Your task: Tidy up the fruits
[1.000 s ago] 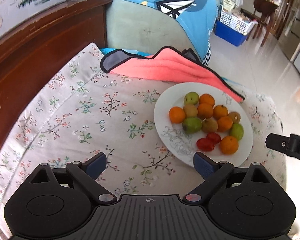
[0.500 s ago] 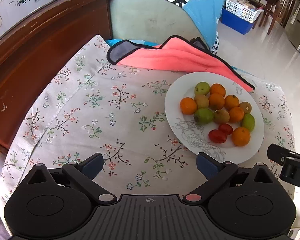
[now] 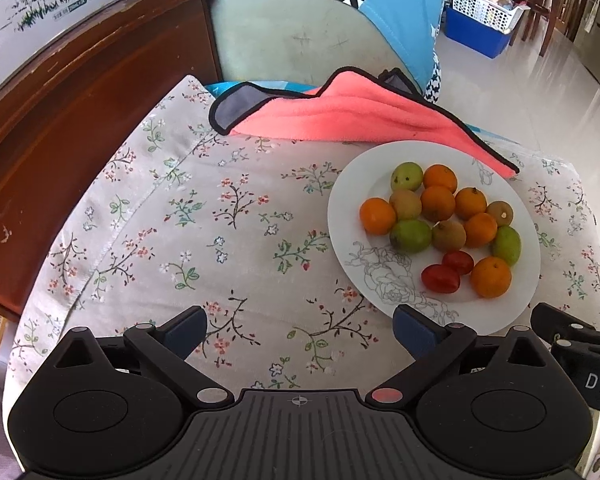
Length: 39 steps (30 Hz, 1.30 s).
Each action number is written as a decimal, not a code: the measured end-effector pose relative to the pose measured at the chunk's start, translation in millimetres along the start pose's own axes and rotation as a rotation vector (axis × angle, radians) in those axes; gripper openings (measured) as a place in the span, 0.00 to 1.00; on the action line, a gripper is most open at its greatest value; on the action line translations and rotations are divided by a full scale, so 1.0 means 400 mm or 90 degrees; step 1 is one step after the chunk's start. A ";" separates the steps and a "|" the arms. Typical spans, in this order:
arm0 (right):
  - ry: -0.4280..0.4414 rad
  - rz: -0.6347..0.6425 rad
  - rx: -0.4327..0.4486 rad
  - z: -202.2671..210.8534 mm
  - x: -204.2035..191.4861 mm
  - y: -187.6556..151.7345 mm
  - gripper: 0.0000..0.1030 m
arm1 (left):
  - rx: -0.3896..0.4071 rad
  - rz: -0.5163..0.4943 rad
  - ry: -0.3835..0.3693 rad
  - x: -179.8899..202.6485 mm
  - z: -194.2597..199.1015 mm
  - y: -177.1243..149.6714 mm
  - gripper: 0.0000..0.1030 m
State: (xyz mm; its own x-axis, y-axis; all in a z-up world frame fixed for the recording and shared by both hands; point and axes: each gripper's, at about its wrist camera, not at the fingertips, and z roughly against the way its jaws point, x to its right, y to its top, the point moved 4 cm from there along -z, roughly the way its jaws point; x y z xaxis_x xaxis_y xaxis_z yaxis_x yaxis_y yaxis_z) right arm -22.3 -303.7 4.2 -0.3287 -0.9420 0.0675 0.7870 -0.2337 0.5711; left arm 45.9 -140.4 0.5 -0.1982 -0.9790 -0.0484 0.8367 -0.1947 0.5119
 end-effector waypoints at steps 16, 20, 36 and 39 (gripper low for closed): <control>0.000 -0.009 -0.012 -0.016 -0.006 0.005 0.97 | -0.003 -0.023 0.009 0.020 -0.011 0.003 0.97; 0.002 -0.013 -0.014 -0.017 -0.006 0.006 0.97 | -0.002 -0.023 0.011 0.019 -0.011 0.003 0.97; 0.011 -0.014 -0.009 -0.019 -0.013 0.006 0.97 | 0.001 -0.027 0.027 0.016 -0.011 0.000 0.97; 0.013 -0.012 -0.008 -0.021 -0.015 0.004 0.97 | 0.003 -0.030 0.032 0.015 -0.010 -0.001 0.97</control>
State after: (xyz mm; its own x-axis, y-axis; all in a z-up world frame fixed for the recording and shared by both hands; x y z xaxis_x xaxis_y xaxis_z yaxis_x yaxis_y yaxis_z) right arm -14.5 -300.3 -2.2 -0.3328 -0.9422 0.0399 0.7874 -0.2543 0.5615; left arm 46.4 -146.6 -3.6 -0.2112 -0.9706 -0.1152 0.8249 -0.2402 0.5117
